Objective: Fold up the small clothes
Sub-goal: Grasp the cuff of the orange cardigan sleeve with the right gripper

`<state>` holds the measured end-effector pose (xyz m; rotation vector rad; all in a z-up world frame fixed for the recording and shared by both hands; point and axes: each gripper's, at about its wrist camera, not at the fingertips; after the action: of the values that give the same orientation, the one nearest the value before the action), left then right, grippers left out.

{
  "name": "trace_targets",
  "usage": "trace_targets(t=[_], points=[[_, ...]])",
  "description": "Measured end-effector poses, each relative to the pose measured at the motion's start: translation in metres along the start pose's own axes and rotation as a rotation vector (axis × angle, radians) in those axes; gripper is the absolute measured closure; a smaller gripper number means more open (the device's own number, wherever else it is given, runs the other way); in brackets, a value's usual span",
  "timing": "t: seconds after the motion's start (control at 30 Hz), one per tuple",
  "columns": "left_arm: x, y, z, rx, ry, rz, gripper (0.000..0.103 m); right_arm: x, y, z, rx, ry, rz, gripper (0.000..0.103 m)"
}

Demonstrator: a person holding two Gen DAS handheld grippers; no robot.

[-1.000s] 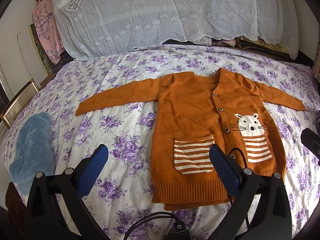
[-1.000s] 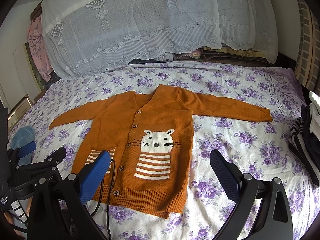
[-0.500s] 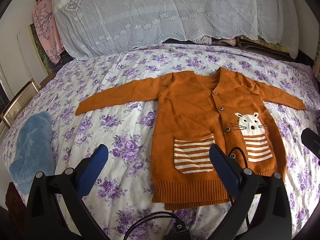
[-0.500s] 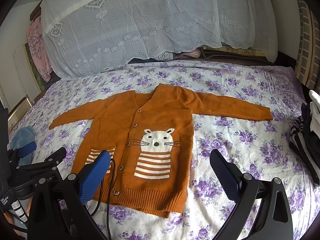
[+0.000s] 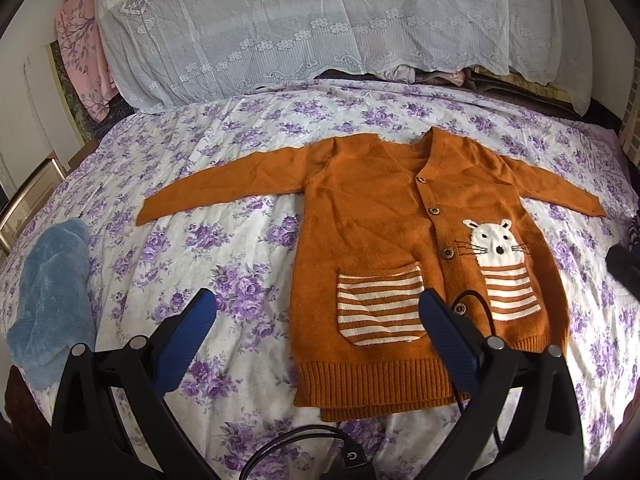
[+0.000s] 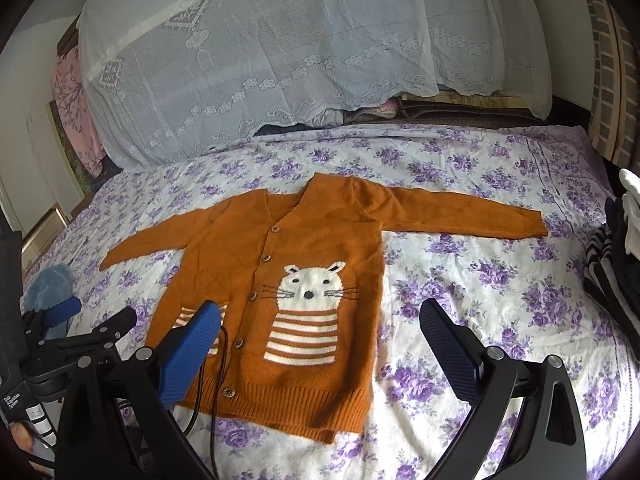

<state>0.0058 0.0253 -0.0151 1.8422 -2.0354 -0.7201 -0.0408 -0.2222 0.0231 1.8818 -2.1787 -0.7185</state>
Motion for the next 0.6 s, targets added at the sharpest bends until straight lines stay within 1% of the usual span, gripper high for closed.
trace_targets(t=[0.03, 0.1, 0.13, 0.27, 0.3, 0.4, 0.5, 0.6], points=[[0.002, -0.002, -0.001, -0.002, -0.012, -0.003, 0.004, 0.010, -0.003, 0.004, 0.015, -0.021, -0.007, 0.003], [0.004, -0.009, -0.006, -0.014, -0.022, -0.005, 0.004, 0.037, -0.007, 0.008, 0.042, -0.105, -0.033, 0.003], [0.001, -0.015, -0.006, -0.026, -0.017, -0.006, 0.004, 0.048, -0.010, 0.009, 0.046, -0.146, -0.027, 0.003], [-0.009, -0.037, -0.018, -0.056, 0.013, -0.017, 0.004, 0.102, -0.017, 0.012, 0.062, -0.302, 0.052, 0.005], [-0.014, -0.043, -0.021, -0.068, 0.026, -0.011, 0.004, 0.114, -0.018, 0.013, 0.068, -0.335, 0.074, 0.009], [-0.012, -0.053, -0.033, -0.078, 0.027, 0.012, 0.004, 0.155, -0.027, 0.016, 0.071, -0.456, 0.102, 0.017], [0.002, -0.063, -0.053, -0.052, -0.025, 0.001, 0.004, 0.194, -0.039, 0.022, 0.070, -0.602, 0.127, 0.020], [0.017, -0.076, -0.067, -0.047, -0.063, -0.008, 0.004, 0.224, -0.054, 0.027, 0.072, -0.681, 0.198, 0.023]])
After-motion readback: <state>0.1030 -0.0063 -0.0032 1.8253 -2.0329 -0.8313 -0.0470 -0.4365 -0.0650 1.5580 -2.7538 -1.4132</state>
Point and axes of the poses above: each gripper's, at about its wrist camera, not at the fingertips, and y roughly against the way its jaws point, x to its right, z to its underside, and after that the axes turned 11 degrees about x, right-handed
